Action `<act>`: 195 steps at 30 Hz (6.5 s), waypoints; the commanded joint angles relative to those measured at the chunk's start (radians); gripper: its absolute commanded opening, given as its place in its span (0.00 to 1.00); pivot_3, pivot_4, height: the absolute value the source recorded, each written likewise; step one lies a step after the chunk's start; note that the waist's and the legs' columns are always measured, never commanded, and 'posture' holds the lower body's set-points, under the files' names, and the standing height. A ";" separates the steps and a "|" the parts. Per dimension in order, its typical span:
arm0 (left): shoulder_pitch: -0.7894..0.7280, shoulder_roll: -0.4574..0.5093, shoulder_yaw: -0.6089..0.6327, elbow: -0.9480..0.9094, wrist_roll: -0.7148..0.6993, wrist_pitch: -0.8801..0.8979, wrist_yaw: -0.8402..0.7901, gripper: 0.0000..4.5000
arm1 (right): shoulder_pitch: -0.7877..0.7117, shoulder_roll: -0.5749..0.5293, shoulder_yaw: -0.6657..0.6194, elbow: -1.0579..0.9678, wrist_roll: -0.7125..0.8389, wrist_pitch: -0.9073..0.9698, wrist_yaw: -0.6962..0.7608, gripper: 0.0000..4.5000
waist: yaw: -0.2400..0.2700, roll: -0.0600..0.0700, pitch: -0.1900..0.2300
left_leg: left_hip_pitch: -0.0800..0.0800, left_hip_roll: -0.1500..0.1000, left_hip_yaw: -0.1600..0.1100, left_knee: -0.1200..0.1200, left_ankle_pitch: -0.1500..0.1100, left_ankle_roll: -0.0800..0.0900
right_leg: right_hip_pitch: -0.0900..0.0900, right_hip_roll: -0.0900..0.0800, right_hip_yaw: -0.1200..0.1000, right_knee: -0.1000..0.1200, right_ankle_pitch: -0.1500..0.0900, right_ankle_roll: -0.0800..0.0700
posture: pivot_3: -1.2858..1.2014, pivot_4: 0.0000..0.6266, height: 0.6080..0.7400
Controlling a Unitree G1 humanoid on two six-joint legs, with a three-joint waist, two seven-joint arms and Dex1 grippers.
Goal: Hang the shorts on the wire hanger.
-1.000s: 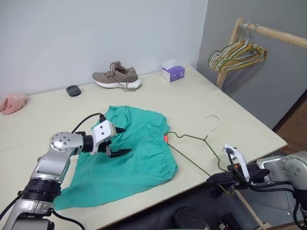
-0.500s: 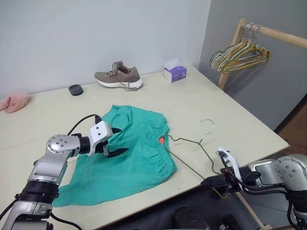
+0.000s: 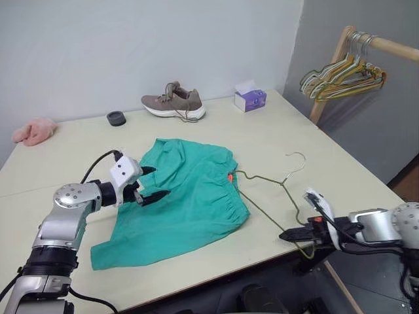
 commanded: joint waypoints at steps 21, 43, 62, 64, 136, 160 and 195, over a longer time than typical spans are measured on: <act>-0.032 -0.014 0.059 -0.029 -0.079 0.120 0.007 0.99 | -0.193 0.111 0.032 0.206 -0.342 -0.004 0.077 0.00 | -0.012 0.001 0.000 | -0.001 0.000 0.001 0.002 0.000 0.000 | -0.002 0.000 0.002 0.001 0.000 0.000 | 0.37 0.00 1.00; -0.009 -0.004 0.073 -0.052 -0.073 0.120 0.025 0.99 | -0.245 0.142 0.185 0.119 -0.463 -0.034 0.252 0.00 | -0.012 0.001 -0.001 | -0.011 0.000 0.001 0.002 0.000 0.000 | -0.012 0.000 0.001 0.004 0.004 -0.006 | 0.38 0.00 1.00; 0.010 -0.008 0.083 -0.078 -0.073 0.114 0.047 0.99 | -0.449 0.339 0.148 0.359 -0.621 -0.133 0.277 0.00 | -0.012 0.001 -0.001 | -0.011 0.000 0.001 0.003 0.000 0.000 | -0.013 0.000 0.002 0.004 0.005 -0.007 | 0.39 0.00 1.00; 0.011 -0.008 0.091 -0.078 -0.077 0.116 0.055 0.99 | -0.456 0.321 0.177 0.312 -0.635 -0.168 0.301 0.00 | -0.012 0.001 -0.001 | -0.011 0.000 0.001 0.003 0.000 0.000 | -0.013 0.000 0.002 0.004 0.006 -0.007 | 0.39 0.00 1.00; -0.172 0.075 -0.092 -0.054 0.025 -0.039 -0.260 0.00 | -0.233 -0.165 0.403 -0.042 -1.287 -1.174 0.766 0.96 | -0.016 0.001 -0.002 | -0.012 -0.001 0.000 0.016 0.000 0.000 | -0.009 0.000 0.000 0.006 0.006 -0.005 | 0.37 0.00 1.00; -0.253 0.062 -0.047 -0.049 -0.030 0.068 -0.221 0.00 | -0.166 0.506 0.371 -0.160 -0.930 -0.401 0.281 0.99 | -0.025 0.000 -0.002 | -0.011 0.000 0.000 0.017 0.000 -0.001 | -0.013 0.001 0.001 0.015 0.008 -0.007 | 0.38 0.00 1.00; 0.108 0.328 0.127 -0.294 -0.227 0.319 -0.327 0.00 | -0.254 0.232 0.318 0.080 -1.107 -0.874 0.330 0.00 | -0.003 0.003 0.000 | -0.011 0.000 0.001 0.016 0.000 -0.001 | -0.013 0.001 0.002 0.014 0.005 -0.003 | 0.40 0.00 1.00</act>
